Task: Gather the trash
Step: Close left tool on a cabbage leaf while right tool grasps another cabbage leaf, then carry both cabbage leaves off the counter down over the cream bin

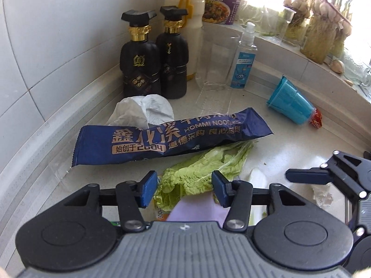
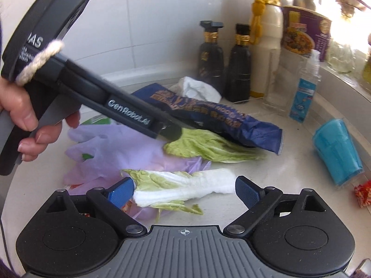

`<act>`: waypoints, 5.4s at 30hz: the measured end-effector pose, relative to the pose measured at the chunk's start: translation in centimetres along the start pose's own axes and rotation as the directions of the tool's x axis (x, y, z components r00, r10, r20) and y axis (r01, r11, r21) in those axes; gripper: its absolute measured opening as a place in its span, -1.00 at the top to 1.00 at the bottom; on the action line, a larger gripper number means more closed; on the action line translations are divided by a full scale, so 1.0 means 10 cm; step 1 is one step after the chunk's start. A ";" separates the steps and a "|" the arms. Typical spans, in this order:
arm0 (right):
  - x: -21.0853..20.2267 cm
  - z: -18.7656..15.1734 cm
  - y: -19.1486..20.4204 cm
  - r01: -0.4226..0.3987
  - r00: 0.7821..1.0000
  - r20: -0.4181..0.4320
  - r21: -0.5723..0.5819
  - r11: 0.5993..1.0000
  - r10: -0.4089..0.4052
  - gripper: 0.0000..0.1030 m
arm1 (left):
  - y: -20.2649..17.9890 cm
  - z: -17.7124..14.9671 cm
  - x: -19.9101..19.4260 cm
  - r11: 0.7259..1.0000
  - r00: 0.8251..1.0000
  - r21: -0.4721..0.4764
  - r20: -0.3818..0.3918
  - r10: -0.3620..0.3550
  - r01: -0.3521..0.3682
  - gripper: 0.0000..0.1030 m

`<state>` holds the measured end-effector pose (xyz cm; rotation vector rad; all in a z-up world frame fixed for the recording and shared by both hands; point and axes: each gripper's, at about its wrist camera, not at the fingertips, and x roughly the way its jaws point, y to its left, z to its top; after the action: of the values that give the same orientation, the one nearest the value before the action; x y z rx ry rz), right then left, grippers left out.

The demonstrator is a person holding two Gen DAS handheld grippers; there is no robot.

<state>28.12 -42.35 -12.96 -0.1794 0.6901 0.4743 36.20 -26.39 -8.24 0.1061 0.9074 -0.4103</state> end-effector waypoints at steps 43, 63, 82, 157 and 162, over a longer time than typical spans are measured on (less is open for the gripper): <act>0.18 -0.06 -0.46 0.107 0.989 -0.124 0.278 0.954 -0.074 0.44 | 0.01 -0.09 -0.25 0.996 0.997 -0.075 0.064 0.045 -0.040 0.81; -0.43 0.05 -0.53 0.162 0.986 -0.008 0.297 0.941 -0.168 0.68 | -0.14 0.10 -0.85 0.998 0.971 -0.059 0.238 -0.024 0.039 0.84; -1.04 0.07 -0.19 0.174 0.980 0.037 0.304 0.937 -0.194 0.68 | 0.03 -0.13 -1.75 0.992 0.931 -0.109 0.363 -0.019 0.062 0.84; -0.53 -0.61 3.19 -0.400 0.863 -0.396 -0.155 0.903 0.314 0.67 | 1.38 -3.29 -2.59 0.674 0.947 -0.684 -0.078 0.312 -0.278 0.84; -0.22 -0.69 3.31 -0.399 0.841 -0.461 -0.175 0.900 0.283 0.67 | 1.44 -3.45 -2.42 0.654 0.950 -0.698 -0.131 0.282 -0.290 0.84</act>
<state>6.95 -16.23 -16.98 -0.4254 1.0994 0.8942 3.02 3.09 -11.75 -0.4680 0.9879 0.2674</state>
